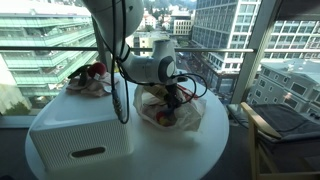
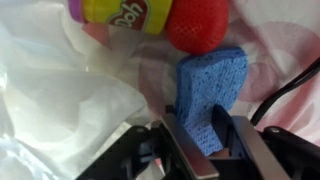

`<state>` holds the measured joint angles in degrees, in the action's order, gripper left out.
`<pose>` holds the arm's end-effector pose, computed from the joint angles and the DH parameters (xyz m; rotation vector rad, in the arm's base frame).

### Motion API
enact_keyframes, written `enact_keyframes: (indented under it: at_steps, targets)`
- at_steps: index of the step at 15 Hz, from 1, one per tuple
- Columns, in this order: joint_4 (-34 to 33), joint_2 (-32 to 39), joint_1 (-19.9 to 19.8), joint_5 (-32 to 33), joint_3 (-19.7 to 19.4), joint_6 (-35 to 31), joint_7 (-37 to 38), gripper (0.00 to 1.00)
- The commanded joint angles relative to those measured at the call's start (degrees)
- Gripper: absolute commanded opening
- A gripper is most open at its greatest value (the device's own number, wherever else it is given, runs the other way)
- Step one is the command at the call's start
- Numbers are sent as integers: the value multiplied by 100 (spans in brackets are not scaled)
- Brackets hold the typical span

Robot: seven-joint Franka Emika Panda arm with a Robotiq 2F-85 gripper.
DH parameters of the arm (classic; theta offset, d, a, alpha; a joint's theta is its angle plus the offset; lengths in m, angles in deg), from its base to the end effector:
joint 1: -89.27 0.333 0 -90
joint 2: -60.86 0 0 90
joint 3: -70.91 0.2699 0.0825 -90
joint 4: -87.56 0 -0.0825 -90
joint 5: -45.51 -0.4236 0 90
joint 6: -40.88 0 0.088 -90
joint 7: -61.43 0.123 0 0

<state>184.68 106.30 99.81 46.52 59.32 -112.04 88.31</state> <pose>0.6854 -0.0078 0.0818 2.9631 -0.5997 0.3374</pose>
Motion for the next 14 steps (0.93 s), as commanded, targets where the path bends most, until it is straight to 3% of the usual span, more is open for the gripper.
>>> enact_keyframes:
  at_steps: [1,2,3,8,11,14]
  targets:
    - [-86,-421,556,488,-514,880,422,12]
    - [-168,-537,644,646,-577,1214,507,2]
    - [-243,-629,714,793,-615,1454,633,0]
    - [-589,-1198,688,1262,-312,2972,778,3]
    - [-647,-1743,564,1541,27,3846,200,3]
    - [-630,-2300,306,1123,636,4360,-655,3]
